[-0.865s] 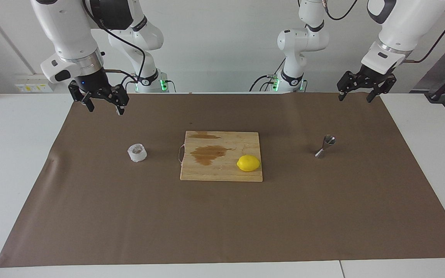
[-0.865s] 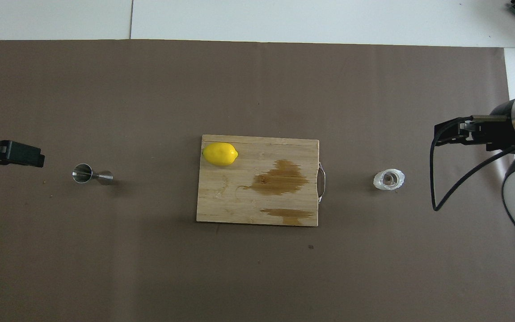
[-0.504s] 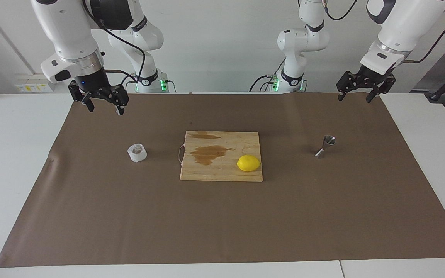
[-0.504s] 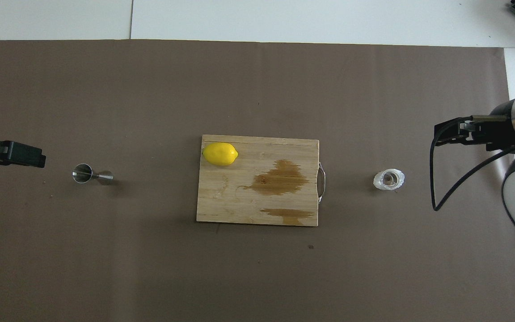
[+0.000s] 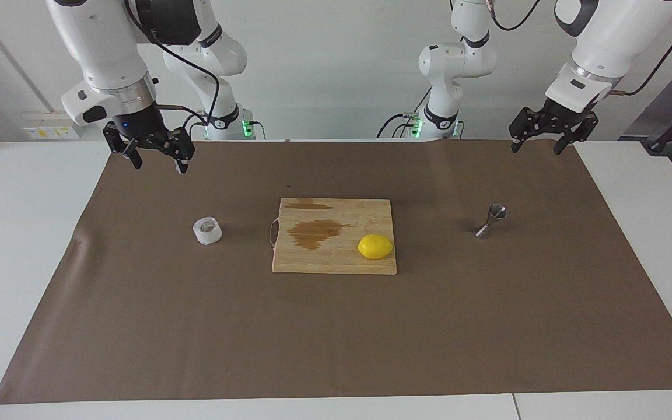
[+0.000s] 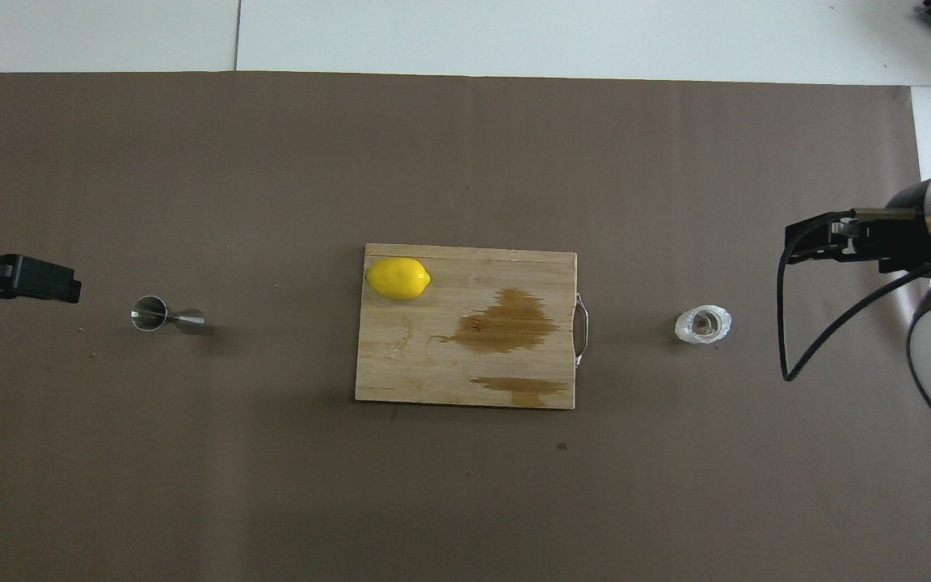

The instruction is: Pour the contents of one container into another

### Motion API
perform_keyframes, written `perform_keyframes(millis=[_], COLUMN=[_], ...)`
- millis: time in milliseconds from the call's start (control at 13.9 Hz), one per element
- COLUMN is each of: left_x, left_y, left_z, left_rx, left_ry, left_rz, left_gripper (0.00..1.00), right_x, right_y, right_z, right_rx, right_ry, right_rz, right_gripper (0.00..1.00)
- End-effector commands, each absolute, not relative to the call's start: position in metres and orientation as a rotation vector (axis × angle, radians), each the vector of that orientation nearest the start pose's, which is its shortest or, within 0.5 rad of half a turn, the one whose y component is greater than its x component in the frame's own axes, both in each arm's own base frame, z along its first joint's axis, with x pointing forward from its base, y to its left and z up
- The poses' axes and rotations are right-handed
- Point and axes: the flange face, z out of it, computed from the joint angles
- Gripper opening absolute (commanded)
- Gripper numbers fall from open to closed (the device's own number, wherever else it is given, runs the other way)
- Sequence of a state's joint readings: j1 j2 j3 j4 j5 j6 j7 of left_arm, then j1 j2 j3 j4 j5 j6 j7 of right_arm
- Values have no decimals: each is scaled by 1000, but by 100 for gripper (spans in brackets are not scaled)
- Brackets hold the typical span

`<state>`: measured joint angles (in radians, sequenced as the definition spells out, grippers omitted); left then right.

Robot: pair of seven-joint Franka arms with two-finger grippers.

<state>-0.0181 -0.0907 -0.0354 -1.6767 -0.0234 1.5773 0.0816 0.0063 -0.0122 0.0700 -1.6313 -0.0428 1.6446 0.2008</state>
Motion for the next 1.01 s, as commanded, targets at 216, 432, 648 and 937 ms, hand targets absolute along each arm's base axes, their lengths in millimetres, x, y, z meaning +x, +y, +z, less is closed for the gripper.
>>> perform_keyframes(millis=[216, 432, 648, 937], left_x=[522, 522, 518, 530], left_y=[-34, -35, -28, -20], left_z=[628, 626, 617, 590], left_rx=[-3138, -3138, -3165, -3180], left_ry=[236, 236, 111, 25], left_rz=[-19, -10, 13, 98], left_gripper=[100, 100, 100, 100], right_x=[549, 549, 549, 549], right_y=[36, 35, 35, 35], right_z=[610, 610, 610, 610], right_rx=[-3150, -3150, -3152, -3152], right_ry=[178, 180, 178, 178], right_rz=[-34, -34, -32, -35], right_gripper=[100, 100, 100, 100])
